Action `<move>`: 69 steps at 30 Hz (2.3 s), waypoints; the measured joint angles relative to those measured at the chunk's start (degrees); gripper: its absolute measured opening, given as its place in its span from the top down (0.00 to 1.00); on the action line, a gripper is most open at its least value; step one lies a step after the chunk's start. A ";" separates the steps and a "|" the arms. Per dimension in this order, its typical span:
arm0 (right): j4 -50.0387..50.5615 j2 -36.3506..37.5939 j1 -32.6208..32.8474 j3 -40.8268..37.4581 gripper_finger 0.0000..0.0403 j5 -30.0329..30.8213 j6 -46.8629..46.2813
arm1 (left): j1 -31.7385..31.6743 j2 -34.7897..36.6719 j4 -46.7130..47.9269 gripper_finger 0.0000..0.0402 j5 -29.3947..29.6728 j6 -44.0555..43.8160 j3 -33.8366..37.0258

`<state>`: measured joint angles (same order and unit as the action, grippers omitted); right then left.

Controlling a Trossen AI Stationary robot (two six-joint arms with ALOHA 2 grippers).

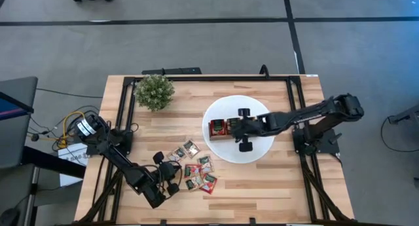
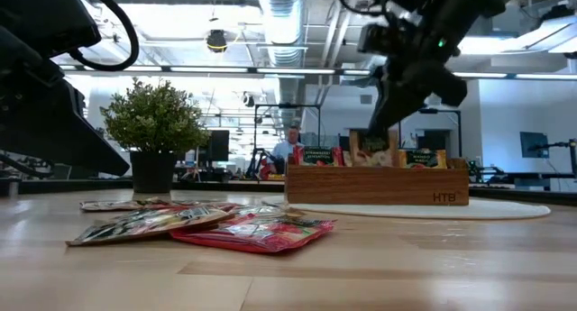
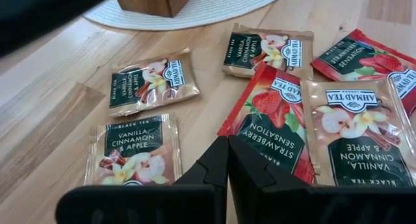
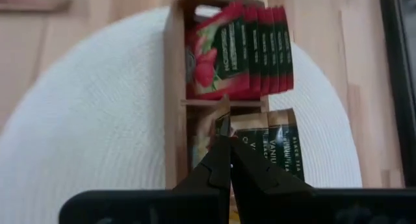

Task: Pick & Place Tea
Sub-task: Put the brown tea bag into the middle section of the wooden organizer, then adjust the brown tea bags in the wooden organizer

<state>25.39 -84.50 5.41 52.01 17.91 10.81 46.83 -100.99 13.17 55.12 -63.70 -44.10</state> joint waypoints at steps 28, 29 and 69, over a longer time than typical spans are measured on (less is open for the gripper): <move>0.65 -2.04 -5.98 0.00 0.45 1.43 -3.46 | 0.00 0.02 0.00 1.00 -0.01 0.00 0.00; 0.71 -2.06 -7.19 0.00 0.41 0.24 -3.40 | 0.02 0.02 0.02 1.00 0.00 0.00 0.00; 0.88 -2.00 -8.20 0.00 0.98 -5.72 6.96 | 0.02 0.04 0.00 1.00 0.02 0.00 0.00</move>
<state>26.27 -86.50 -2.79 52.01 12.18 17.78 46.85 -100.95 13.17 55.13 -63.70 -44.10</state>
